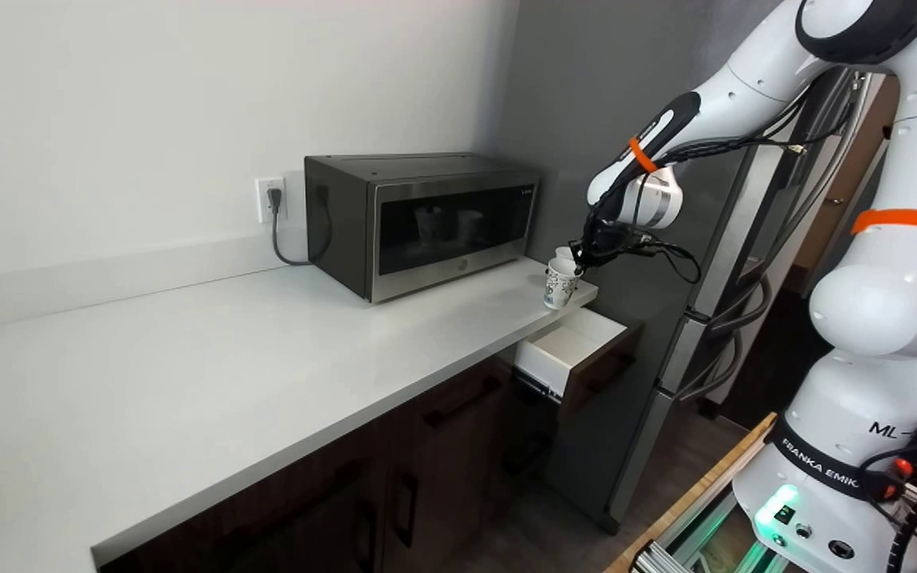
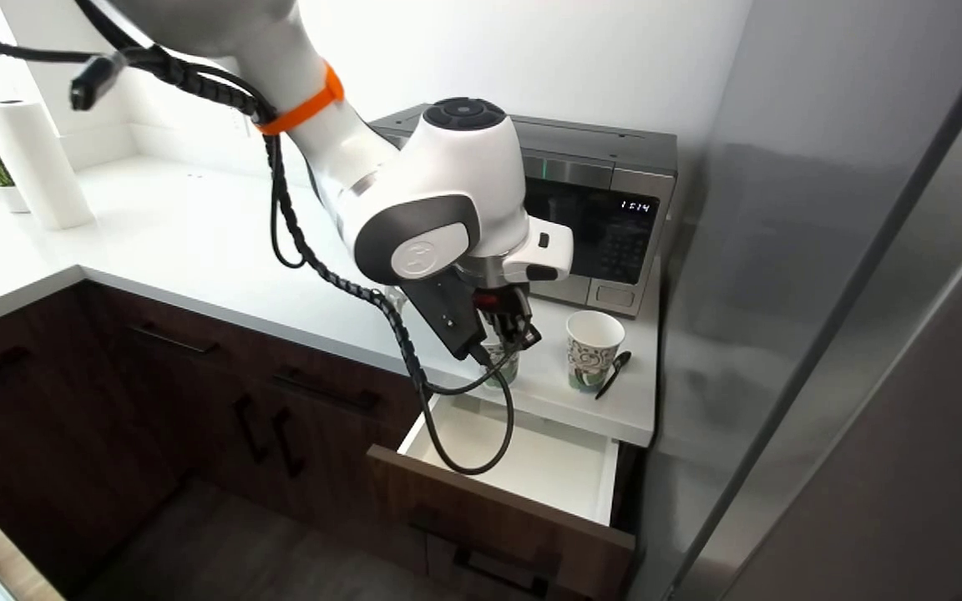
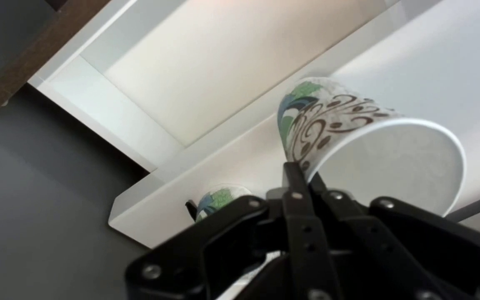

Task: Put the left and right cups in the drawer

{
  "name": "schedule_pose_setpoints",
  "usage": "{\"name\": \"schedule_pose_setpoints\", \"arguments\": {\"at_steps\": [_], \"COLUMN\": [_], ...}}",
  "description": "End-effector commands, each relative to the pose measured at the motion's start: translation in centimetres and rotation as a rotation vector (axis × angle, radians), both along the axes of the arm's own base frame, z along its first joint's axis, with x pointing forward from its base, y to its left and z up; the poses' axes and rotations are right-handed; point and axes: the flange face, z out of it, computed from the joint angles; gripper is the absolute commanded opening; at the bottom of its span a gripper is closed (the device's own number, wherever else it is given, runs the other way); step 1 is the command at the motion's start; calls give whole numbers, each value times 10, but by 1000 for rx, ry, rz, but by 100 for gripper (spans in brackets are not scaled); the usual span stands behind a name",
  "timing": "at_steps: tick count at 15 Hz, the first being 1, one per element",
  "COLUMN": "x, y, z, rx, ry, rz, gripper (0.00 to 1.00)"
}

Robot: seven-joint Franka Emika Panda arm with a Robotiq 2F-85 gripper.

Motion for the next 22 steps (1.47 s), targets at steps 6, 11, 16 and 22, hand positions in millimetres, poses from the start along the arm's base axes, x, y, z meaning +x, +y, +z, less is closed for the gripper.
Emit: {"name": "schedule_pose_setpoints", "arguments": {"at_steps": [6,11,16,22], "x": [-53,-75,-81,-76], "y": [-17,-26,-14,-10], "z": [-9,-33,-60,-89], "rx": [143,126,118,67], "ry": [21,62,74,84], "rz": [139,188,152,130], "gripper": [1,1,1,1]}}
